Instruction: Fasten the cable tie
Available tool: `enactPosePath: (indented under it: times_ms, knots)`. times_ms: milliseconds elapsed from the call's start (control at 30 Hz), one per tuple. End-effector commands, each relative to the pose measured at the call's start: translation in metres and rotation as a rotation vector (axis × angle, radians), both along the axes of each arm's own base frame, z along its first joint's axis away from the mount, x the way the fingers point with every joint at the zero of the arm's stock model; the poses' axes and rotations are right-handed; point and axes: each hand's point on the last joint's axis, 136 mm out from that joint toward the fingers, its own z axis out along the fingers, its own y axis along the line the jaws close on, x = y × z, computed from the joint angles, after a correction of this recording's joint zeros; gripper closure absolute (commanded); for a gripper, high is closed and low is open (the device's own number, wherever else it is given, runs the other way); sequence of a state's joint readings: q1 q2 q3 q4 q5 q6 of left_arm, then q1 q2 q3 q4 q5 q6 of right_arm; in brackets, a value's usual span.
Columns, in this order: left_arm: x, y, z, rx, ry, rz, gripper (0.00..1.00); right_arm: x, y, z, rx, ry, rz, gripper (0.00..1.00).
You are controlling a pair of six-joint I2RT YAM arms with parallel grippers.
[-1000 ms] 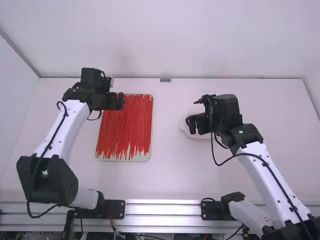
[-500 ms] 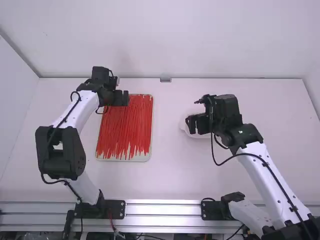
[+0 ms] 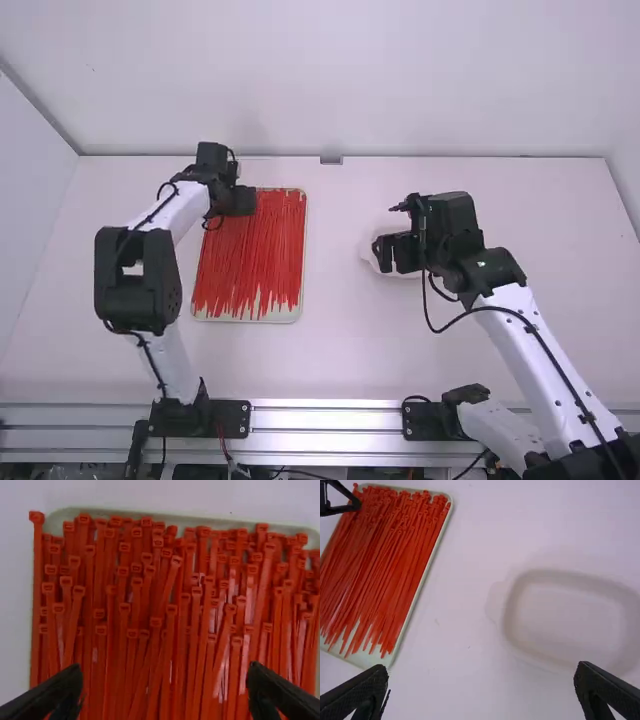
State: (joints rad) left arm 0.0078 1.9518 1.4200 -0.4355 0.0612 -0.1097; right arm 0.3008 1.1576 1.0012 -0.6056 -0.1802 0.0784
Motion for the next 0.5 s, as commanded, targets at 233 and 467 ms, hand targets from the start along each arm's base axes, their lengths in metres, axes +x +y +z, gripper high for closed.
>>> enactPosePath:
  times_ms: [233,467]
  knots:
    - [0.003,0.007,-0.027,0.014,0.029,0.032,0.36,0.004,0.003,0.01,0.014,-0.02,0.001,0.01]
    - [0.008,0.006,-0.029,0.0,0.001,0.043,0.65,0.004,0.003,0.01,0.013,-0.019,0.002,0.0]
